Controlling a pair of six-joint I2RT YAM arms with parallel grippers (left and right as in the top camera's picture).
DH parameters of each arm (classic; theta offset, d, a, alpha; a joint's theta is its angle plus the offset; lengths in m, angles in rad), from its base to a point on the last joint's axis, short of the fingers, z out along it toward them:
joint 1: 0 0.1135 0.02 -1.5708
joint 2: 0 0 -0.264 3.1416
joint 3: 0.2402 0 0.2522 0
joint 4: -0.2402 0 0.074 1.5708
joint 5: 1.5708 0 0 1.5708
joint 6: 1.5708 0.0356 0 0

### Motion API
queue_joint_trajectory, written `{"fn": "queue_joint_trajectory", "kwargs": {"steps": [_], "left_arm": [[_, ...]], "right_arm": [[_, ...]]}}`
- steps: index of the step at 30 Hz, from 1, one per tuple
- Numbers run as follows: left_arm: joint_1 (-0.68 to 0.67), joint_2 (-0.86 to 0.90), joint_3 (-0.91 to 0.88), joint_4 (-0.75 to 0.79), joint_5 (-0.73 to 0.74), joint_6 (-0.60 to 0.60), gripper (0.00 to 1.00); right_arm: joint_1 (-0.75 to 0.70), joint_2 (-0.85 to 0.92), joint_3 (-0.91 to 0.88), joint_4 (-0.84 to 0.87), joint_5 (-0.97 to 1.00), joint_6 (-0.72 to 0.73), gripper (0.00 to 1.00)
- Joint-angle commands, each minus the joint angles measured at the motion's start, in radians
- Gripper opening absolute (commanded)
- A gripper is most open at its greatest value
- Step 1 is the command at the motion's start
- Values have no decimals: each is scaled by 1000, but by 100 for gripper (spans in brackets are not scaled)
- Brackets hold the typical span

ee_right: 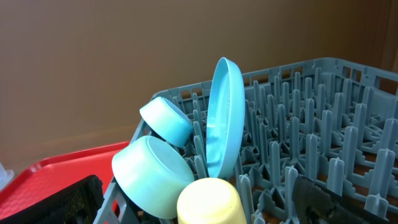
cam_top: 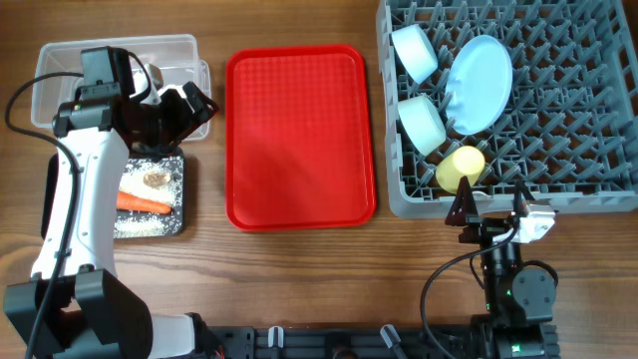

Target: Sort waste into correct bins and load items into the dishwasher rack

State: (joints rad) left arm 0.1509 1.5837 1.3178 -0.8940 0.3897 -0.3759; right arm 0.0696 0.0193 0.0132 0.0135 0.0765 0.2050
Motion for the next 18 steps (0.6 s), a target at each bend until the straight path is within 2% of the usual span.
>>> {"fn": "queue_joint_trajectory", "kwargs": {"steps": [1, 5, 9, 10, 14, 18], "left_arm": [[3, -16, 6, 2, 1, 2, 100], [-16, -94, 6, 2, 1, 2, 100], [-102, -223, 5, 39, -154, 33, 100], [-143, -271, -5, 89, -195, 84, 100], [-241, -459, -100, 250, -205, 295, 100], [-216, -644, -271, 396, -209, 290, 100]], "right_arm": [[5, -14, -8, 5, 13, 7, 100], [5, -14, -8, 5, 13, 7, 100], [5, -14, -8, 5, 13, 7, 100], [5, -14, -8, 5, 13, 7, 100], [5, -14, -8, 5, 13, 7, 100], [5, -14, -8, 5, 13, 7, 100]]}}
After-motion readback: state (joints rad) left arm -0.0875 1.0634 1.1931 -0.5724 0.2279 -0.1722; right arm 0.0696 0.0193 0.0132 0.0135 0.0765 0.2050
